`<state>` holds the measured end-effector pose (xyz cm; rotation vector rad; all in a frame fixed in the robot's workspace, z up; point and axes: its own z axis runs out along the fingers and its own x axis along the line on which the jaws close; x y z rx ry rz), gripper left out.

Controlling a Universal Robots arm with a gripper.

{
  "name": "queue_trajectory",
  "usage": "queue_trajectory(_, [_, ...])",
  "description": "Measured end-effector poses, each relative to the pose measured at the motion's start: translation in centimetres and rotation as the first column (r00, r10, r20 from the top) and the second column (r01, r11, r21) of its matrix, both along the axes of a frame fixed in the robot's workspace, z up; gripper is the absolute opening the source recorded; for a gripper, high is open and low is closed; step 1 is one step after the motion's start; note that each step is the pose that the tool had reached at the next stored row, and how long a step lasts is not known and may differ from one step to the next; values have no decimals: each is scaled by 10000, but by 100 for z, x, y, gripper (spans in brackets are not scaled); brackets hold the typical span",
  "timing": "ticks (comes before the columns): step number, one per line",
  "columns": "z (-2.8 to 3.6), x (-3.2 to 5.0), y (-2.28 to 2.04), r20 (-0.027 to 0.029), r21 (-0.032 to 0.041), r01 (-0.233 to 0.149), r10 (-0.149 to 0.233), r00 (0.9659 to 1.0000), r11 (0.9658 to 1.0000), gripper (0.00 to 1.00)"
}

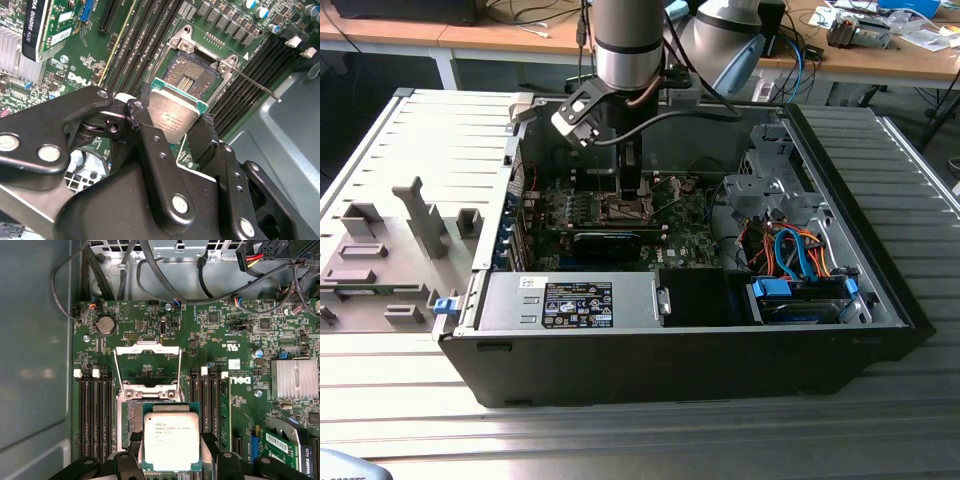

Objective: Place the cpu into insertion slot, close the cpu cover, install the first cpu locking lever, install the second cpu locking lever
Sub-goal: 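Place the cpu into insertion slot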

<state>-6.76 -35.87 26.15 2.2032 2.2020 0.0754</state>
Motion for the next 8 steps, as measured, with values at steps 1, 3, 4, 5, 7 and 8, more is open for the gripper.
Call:
queue_trajectory(1, [-2,0,0,1,1,0,0,10000,10000,54])
queue_trajectory(3, [-6,-1,0,0,0,1,-1,10000,10000,54])
queue_trajectory(4, [-10,-2,0,0,1,1,-1,10000,10000,54])
queue_trajectory(5, [-12,-3,0,1,0,0,0,10000,10000,54])
queue_trajectory(7, [-16,-4,0,0,1,0,0,10000,10000,54])
queue_trajectory(8, [-18,-4,0,0,0,0,0,10000,10000,54])
